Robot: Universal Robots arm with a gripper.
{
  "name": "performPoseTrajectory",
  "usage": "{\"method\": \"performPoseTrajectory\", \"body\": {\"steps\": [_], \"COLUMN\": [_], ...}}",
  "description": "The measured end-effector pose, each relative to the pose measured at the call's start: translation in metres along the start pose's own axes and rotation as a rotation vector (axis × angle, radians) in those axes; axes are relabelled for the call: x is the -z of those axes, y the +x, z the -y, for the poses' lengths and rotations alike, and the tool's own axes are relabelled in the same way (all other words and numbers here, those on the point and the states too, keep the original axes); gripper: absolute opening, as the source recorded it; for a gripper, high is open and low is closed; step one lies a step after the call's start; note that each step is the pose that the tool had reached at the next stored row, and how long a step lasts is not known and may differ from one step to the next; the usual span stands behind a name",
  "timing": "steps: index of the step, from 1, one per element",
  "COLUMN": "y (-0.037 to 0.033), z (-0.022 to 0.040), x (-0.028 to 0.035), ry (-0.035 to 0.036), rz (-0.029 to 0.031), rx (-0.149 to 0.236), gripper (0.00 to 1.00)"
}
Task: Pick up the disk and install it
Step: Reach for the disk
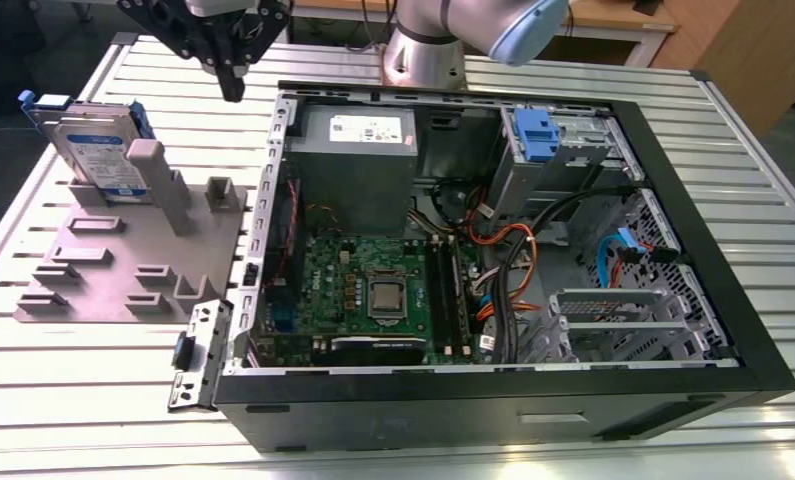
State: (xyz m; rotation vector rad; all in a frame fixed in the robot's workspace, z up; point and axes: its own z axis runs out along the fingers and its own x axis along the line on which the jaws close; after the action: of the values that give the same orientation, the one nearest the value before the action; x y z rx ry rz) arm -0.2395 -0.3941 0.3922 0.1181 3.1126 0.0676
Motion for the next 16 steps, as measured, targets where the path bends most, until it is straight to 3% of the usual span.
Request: {"method": "performPoseTrajectory", "body": {"steps": [2,16], "y": [0.0029,0.0063], "z": [0.0002,0.0005], "x": [0.0000,0.0001], "ry": [-0.0001,0.0000], "rz": [0.0001,0.0000], "rx": [0.000,0.000], "gripper": [0.11,0.11]}}
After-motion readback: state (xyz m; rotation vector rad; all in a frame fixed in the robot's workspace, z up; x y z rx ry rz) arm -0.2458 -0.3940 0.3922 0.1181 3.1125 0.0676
